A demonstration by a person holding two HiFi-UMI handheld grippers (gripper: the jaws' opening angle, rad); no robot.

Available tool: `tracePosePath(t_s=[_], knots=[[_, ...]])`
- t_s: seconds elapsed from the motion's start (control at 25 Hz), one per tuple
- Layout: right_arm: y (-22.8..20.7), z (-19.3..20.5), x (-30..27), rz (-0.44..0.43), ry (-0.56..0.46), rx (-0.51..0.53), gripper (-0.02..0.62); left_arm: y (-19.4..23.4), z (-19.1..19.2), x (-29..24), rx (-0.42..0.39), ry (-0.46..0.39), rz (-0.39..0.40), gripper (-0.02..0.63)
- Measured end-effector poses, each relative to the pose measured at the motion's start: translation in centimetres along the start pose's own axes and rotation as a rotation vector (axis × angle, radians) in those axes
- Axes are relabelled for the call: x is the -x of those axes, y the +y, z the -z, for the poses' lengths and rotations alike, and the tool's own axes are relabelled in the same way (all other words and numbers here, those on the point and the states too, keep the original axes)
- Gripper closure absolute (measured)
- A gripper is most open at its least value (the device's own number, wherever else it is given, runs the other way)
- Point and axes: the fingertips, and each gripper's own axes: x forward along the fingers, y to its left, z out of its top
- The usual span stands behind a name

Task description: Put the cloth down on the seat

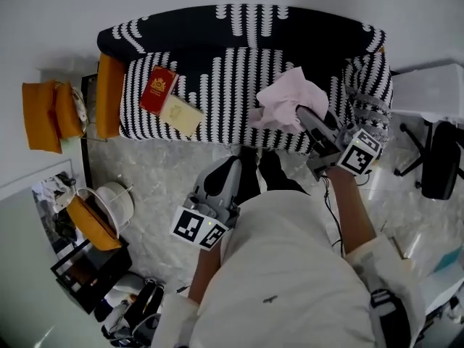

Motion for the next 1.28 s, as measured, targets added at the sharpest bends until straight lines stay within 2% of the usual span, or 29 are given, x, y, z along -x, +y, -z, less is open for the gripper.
tracePosePath(t_s=[0.24,0.4,0.72,1.28], knots=[[-2.5,2.0,0.3,0.071,0.032,-0.024,0.407,1.2,0.9,-0.9,0.026,0.032,0.021,0.594],[-4.6,3.7,-0.1,0.142,0.051,-0.034,0.407,2.5,1.0,-2.2,-0.005,0.066,0.063,0.594],[-7.8,6.4,-0.1,0.315,0.069,-0.054,0.404,5.4,0.7,-4.6,-0.040,0.138,0.200,0.594],[-12.7,10.9,-1.4,0.534,0.090,-0.085,0.403,9.1,0.6,-9.7,-0.037,0.269,0.429,0.594]])
